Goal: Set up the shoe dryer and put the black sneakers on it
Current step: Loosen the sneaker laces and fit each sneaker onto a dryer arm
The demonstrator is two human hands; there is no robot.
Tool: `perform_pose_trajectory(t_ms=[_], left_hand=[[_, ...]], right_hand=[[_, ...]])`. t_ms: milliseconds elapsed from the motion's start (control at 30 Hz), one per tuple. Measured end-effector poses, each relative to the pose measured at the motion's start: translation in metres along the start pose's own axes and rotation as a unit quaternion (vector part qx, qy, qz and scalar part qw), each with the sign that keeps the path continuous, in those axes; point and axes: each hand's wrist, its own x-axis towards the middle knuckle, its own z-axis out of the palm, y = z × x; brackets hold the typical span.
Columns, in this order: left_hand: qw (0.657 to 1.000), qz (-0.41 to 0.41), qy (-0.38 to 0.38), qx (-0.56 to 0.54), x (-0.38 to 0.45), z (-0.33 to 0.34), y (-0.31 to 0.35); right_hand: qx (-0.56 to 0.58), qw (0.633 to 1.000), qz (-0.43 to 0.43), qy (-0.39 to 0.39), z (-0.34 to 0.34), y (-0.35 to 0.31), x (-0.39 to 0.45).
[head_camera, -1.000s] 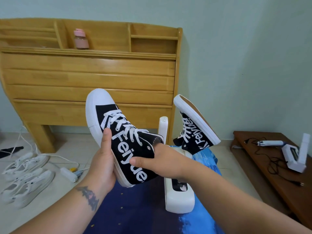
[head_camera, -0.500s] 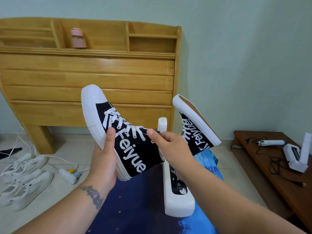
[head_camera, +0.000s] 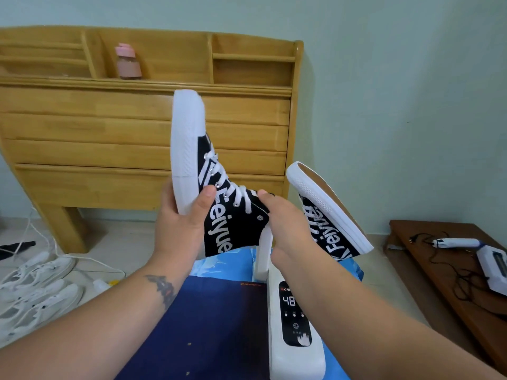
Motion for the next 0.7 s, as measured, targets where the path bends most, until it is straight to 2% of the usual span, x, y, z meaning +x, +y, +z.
perform_pose_trajectory(t_ms=[200,700], left_hand=[[0.998,0.028,-0.054,-0.008,0.022,0.02,0.003],[0.986,0.066,-0.125,0.084,0.041,0.048,-0.009]], right_hand=[[0.083,0.995,0.061,0.01,-0.009,-0.001,0.029],[0.137,0.985,0.067,0.08,-0.027,0.017,0.064]])
